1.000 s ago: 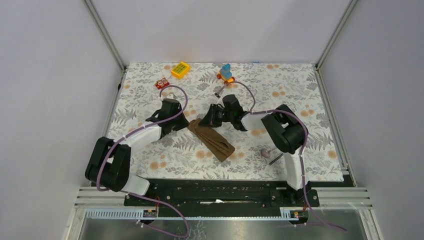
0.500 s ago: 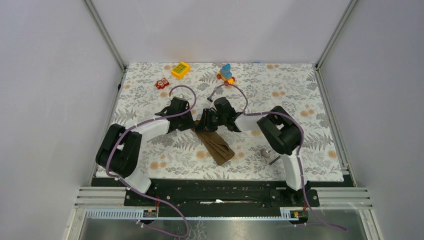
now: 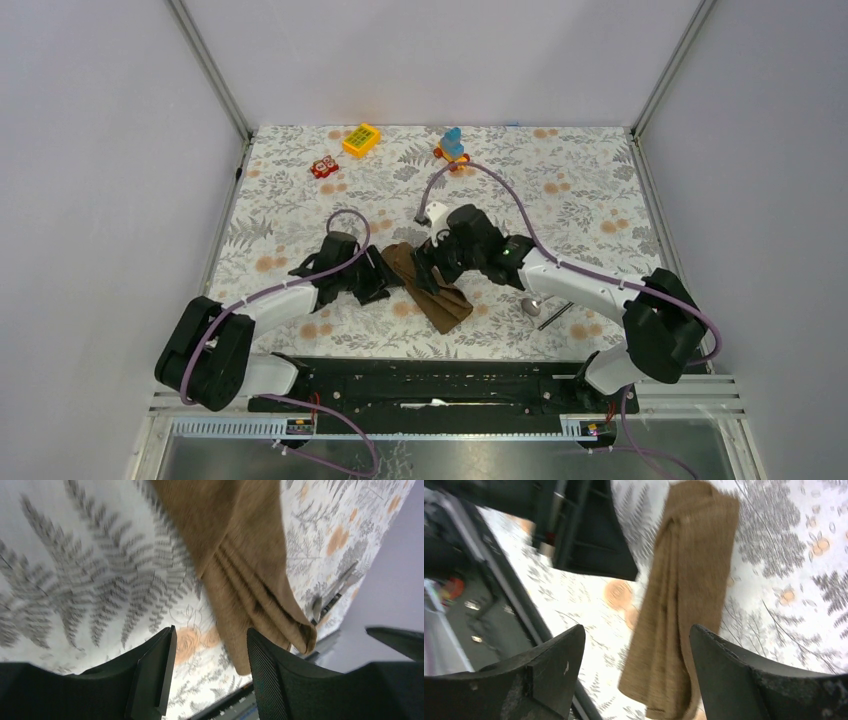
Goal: Fold the napkin into a case and place the utensils inside
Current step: Grasp the top corner of the smaller rectangle folded napkin from the folded napkin, then smooth out the smaller rectangle-folded napkin at the center of the board.
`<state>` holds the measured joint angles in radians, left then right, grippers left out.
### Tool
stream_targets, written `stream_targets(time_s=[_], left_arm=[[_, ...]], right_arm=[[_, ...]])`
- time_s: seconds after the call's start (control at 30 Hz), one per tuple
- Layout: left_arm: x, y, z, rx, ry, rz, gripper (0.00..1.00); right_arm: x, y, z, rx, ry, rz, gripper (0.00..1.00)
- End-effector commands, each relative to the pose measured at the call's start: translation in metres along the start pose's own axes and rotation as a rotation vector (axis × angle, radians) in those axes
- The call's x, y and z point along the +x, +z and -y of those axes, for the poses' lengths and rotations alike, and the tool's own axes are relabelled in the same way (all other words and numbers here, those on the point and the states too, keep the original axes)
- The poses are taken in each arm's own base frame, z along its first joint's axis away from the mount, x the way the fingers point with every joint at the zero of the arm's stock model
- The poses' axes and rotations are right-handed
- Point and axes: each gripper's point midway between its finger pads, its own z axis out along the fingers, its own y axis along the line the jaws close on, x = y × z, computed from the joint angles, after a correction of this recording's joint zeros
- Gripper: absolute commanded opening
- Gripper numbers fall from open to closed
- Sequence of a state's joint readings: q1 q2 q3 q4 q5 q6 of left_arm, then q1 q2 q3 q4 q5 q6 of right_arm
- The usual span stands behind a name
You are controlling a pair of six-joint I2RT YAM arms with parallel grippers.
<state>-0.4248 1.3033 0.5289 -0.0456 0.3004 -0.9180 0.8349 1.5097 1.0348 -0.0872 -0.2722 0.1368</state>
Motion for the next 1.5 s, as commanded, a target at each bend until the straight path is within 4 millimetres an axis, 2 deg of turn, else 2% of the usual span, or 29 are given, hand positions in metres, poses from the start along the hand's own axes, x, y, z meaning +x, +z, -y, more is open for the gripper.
stream_targets(time_s=[0.0, 0.17, 0.3, 0.53, 0.73, 0.83, 1.13, 1.27, 1.47], left_arm=[[0.008, -0.005, 0.04, 0.174, -0.158, -0.035, 0.59], [0.014, 0.007, 0.026, 0.109, -0.253, -0.027, 0.56], [0.016, 0.012, 0.018, 0.081, -0.271, -0.011, 0.54], [0.024, 0.025, 0.017, 0.088, -0.259, -0.044, 0.47], [0.029, 0.032, 0.008, 0.051, -0.253, -0.053, 0.39], [0.03, 0.034, 0.005, 0.04, -0.252, -0.057, 0.34], [0.033, 0.036, 0.002, 0.037, -0.249, -0.065, 0.31], [0.035, 0.037, 0.0, 0.035, -0.254, -0.071, 0.28], [0.038, 0.042, -0.004, 0.033, -0.257, -0.075, 0.2]], right_arm=[[0.025, -0.007, 0.039, 0.163, -0.202, -0.054, 0.81], [0.034, 0.003, 0.032, 0.092, -0.255, -0.067, 0.71], [0.046, 0.011, 0.026, 0.073, -0.279, -0.092, 0.71], [0.063, 0.023, 0.032, 0.122, -0.332, -0.141, 0.7], [0.074, 0.028, 0.033, 0.164, -0.371, -0.182, 0.69], [0.076, 0.031, 0.036, 0.209, -0.402, -0.187, 0.7], [0.078, 0.04, 0.042, 0.322, -0.486, -0.2, 0.67], [0.078, 0.043, 0.036, 0.353, -0.527, -0.199, 0.56], [0.068, 0.04, 0.024, 0.34, -0.509, -0.181, 0.21]])
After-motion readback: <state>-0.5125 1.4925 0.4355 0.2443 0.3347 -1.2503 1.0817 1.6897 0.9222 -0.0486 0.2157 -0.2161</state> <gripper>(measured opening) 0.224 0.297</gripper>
